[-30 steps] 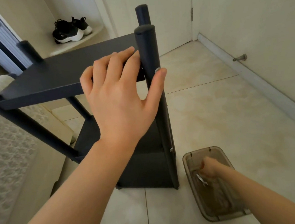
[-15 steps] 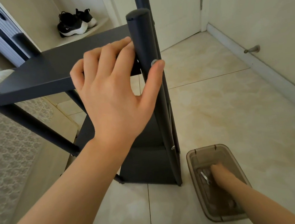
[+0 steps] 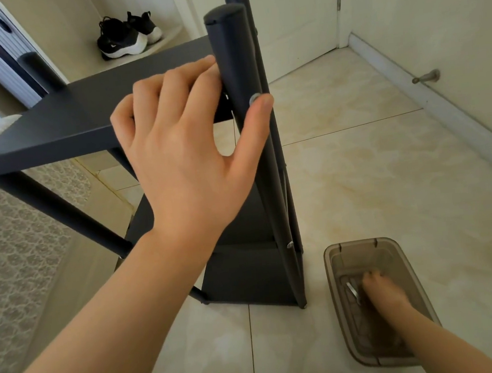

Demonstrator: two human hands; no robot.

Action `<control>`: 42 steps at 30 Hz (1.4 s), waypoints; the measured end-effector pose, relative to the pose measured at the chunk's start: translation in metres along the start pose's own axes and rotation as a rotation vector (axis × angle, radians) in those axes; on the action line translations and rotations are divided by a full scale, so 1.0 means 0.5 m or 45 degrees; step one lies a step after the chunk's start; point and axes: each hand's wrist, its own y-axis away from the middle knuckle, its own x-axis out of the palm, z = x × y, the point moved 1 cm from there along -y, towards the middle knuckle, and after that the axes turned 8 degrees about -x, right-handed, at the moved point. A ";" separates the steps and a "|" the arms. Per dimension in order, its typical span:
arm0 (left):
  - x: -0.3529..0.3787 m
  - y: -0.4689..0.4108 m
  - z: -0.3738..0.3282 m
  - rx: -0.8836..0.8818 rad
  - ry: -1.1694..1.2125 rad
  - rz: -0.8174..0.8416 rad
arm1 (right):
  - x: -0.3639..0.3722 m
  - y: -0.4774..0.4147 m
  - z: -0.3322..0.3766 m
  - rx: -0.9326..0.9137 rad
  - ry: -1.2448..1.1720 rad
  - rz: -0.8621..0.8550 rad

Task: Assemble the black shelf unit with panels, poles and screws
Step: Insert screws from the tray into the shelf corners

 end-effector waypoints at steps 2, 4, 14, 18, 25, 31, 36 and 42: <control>0.000 -0.001 0.001 -0.001 0.003 0.001 | -0.003 0.000 -0.005 -0.016 -0.020 0.021; 0.000 -0.002 0.002 -0.004 0.002 0.011 | -0.002 -0.001 -0.010 -0.025 -0.056 0.021; -0.008 -0.004 -0.004 -0.056 -0.002 0.103 | -0.078 0.025 0.022 0.026 -0.774 -0.340; -0.017 -0.010 -0.007 -0.082 0.003 0.209 | -0.181 0.090 0.106 -0.065 -1.134 -0.821; -0.032 -0.020 -0.018 -0.130 0.002 0.361 | -0.354 0.194 0.282 -0.180 -1.873 -0.934; -0.034 -0.034 -0.025 -0.179 -0.067 0.488 | -0.387 0.200 0.326 -0.080 -1.821 -0.853; -0.033 -0.044 -0.019 -0.184 -0.112 0.548 | -0.412 0.180 0.337 -0.006 -1.781 -0.853; -0.048 -0.088 0.045 -0.332 -0.112 0.540 | -0.466 0.169 0.379 -0.085 -1.696 -0.839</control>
